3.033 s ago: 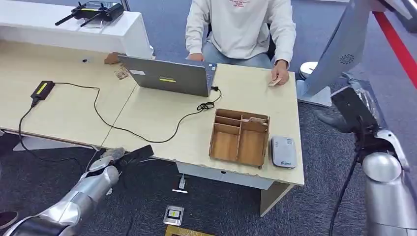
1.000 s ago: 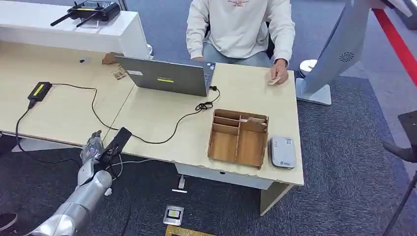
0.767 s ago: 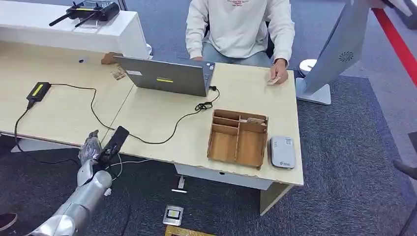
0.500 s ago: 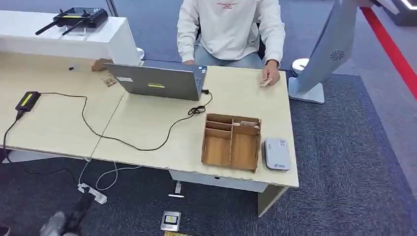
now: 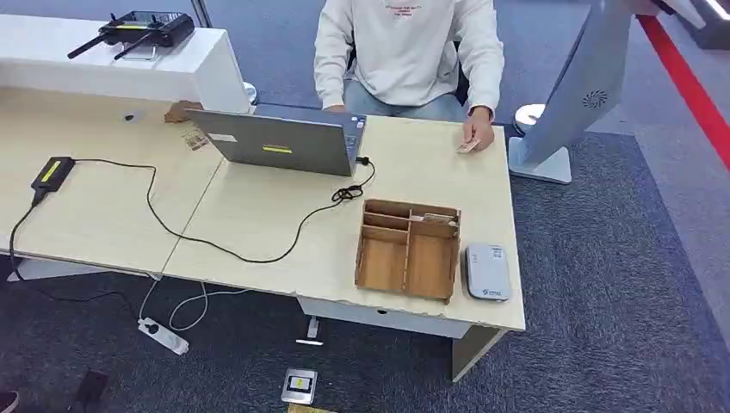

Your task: Pass the card to the sensor for recognition and then transmit it.

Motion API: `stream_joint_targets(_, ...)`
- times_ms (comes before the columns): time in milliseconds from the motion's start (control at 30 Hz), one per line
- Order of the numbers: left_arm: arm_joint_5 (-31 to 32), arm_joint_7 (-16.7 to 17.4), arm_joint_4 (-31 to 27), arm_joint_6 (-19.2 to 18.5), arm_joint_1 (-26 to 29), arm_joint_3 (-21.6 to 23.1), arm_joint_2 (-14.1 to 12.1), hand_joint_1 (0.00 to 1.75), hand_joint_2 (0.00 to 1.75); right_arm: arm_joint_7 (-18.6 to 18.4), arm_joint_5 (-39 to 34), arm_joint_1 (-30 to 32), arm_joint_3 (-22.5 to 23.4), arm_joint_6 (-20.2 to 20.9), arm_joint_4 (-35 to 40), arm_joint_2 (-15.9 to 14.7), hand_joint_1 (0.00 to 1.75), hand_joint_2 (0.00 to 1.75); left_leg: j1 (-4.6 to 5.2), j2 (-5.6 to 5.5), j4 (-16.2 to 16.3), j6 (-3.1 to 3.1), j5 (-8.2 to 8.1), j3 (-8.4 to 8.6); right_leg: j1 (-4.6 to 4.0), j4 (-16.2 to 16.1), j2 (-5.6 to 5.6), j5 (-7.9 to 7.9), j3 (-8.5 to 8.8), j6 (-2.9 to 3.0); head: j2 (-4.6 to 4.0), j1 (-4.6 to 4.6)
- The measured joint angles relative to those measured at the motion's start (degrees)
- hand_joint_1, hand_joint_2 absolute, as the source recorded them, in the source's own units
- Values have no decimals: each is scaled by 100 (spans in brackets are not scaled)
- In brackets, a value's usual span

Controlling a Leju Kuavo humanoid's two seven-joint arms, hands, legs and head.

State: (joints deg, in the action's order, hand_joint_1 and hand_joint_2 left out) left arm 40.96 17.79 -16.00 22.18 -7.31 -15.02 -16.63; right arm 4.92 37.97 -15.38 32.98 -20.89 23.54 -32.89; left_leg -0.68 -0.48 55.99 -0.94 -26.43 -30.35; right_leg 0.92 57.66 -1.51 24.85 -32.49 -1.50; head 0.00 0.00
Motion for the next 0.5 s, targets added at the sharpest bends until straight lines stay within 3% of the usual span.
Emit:
stream_joint_targets(233, 37, -89, 192, -511, 1, -218, 212, 0, 175, -367, 116, 109, 146, 356, -423, 179, 0, 175, 3, 0, 0, 1, -1, -1, 1, 0, 1, 0, 1, -1, 0, 2)
stream_joint_targets(500, 776, -593, 295, -1008, 0, -148, 566, 0, 175, -610, 359, 124, 144, 549, -699, 485, 0, 175, 2, 1, 0, 1, 0, 0, 1, 0, 1, 0, 2, 0, 0, 4)
